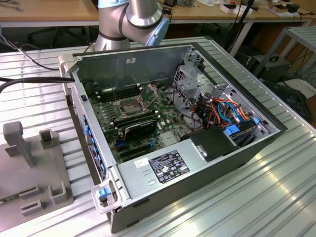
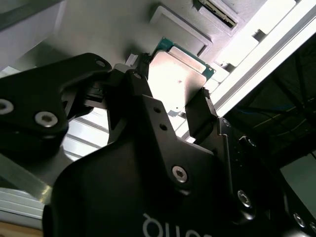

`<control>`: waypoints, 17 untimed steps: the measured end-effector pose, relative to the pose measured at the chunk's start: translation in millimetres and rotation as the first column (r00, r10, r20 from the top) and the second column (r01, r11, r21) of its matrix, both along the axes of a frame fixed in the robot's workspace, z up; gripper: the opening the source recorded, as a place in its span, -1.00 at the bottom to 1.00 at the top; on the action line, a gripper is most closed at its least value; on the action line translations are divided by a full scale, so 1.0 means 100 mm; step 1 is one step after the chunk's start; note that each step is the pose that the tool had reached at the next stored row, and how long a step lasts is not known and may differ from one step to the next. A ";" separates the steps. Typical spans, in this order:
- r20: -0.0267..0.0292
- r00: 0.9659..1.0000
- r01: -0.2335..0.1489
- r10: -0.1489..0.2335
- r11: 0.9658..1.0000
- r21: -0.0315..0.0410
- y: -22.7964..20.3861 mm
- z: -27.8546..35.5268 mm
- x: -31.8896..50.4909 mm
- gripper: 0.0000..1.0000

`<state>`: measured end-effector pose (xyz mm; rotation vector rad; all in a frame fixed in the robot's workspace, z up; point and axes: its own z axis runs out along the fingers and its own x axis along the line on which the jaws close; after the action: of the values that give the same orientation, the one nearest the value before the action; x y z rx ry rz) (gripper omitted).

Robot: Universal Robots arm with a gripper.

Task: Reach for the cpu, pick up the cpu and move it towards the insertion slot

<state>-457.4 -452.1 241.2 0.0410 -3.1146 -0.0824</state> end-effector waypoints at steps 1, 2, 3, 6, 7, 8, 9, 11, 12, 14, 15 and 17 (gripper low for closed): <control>-0.001 1.000 0.000 0.000 1.000 0.000 0.000 0.010 0.000 0.08; -0.002 1.000 0.000 0.000 1.000 0.000 0.000 0.026 0.000 0.08; -0.002 1.000 0.000 0.000 1.000 0.000 0.000 0.038 0.000 0.08; -0.004 1.000 0.000 0.000 1.000 0.000 0.000 0.081 0.000 0.08; -0.004 1.000 0.000 0.000 1.000 0.000 0.000 0.096 0.000 0.08; -0.005 1.000 0.000 0.000 1.000 0.000 0.000 0.109 0.000 0.08; -0.005 1.000 0.000 0.000 1.000 0.001 0.000 0.133 0.001 0.08; -0.006 1.000 0.000 0.000 1.000 0.001 0.000 0.169 0.001 0.08; -0.006 1.000 0.000 0.000 1.000 0.001 0.000 0.180 0.000 0.08; -0.007 1.000 0.000 0.000 1.000 0.001 0.000 0.203 0.000 0.08; -0.007 1.000 0.000 0.000 1.000 0.001 0.000 0.226 0.001 0.08; -0.007 1.000 0.000 0.000 1.000 0.001 0.000 0.252 0.000 0.08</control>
<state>-457.4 -452.1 266.3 0.0406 -3.1073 -0.0835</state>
